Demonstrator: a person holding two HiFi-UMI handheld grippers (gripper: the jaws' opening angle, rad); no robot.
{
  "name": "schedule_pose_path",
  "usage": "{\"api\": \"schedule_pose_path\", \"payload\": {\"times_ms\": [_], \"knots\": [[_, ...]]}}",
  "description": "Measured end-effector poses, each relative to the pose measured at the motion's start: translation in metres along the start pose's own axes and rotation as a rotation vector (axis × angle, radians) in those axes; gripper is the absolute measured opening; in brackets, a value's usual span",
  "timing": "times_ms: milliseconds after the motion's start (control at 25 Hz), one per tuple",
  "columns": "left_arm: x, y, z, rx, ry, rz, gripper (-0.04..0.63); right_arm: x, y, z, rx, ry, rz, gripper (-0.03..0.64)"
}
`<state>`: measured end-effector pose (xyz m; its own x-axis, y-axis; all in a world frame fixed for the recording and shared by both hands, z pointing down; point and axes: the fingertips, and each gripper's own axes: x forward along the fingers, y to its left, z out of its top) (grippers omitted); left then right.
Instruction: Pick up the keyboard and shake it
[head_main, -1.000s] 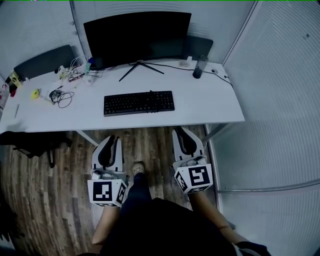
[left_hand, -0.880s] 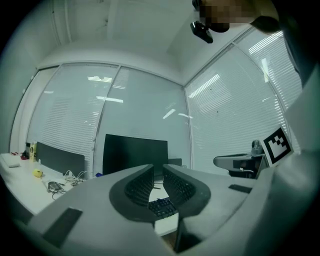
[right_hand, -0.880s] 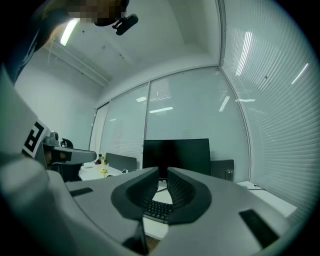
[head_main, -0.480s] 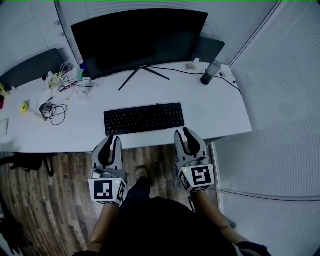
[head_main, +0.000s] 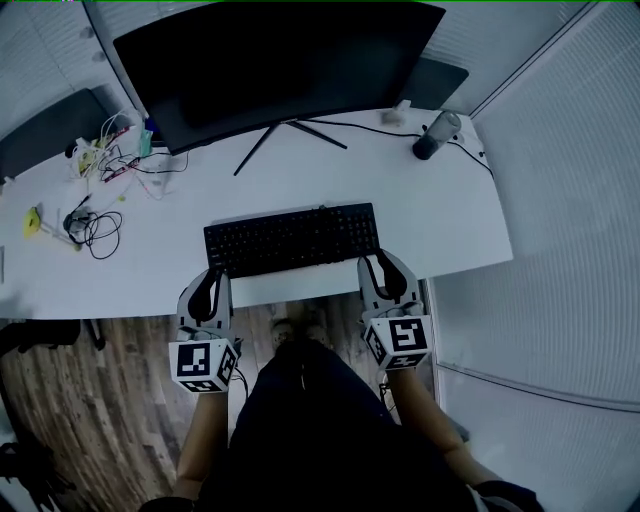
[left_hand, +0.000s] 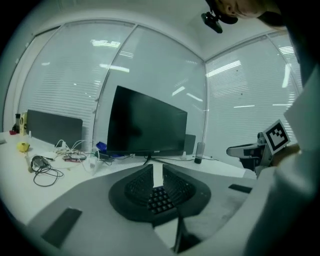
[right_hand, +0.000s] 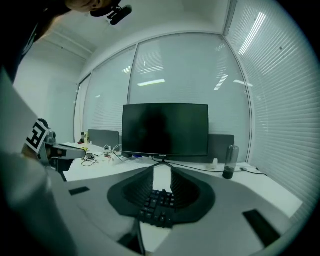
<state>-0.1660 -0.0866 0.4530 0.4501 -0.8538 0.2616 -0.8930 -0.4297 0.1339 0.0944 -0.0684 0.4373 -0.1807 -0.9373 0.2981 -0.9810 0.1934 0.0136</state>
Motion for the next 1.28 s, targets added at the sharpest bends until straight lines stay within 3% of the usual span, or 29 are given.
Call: {"api": "schedule_pose_path", "payload": {"times_ms": [240, 360, 760, 920, 1280], "knots": [[0.025, 0.031, -0.046, -0.072, 0.129, -0.004, 0.044, 0.025, -0.024, -0.037, 0.02, 0.104, -0.009, 0.115], [0.035, 0.047, -0.065, -0.107, 0.181, -0.002, 0.11, 0.039, -0.034, -0.053, 0.029, 0.148, -0.012, 0.12], [0.066, 0.081, -0.131, -0.201, 0.358, 0.041, 0.169, 0.079, -0.066, -0.116, 0.025, 0.316, 0.034, 0.153], [0.075, 0.094, -0.149, -0.27, 0.409, 0.057, 0.223, 0.095, -0.086, -0.131, 0.058, 0.379, 0.033, 0.179], [0.094, 0.102, -0.162, -0.359, 0.469, 0.03, 0.265, 0.125, -0.108, -0.169, 0.201, 0.572, 0.123, 0.221]]}}
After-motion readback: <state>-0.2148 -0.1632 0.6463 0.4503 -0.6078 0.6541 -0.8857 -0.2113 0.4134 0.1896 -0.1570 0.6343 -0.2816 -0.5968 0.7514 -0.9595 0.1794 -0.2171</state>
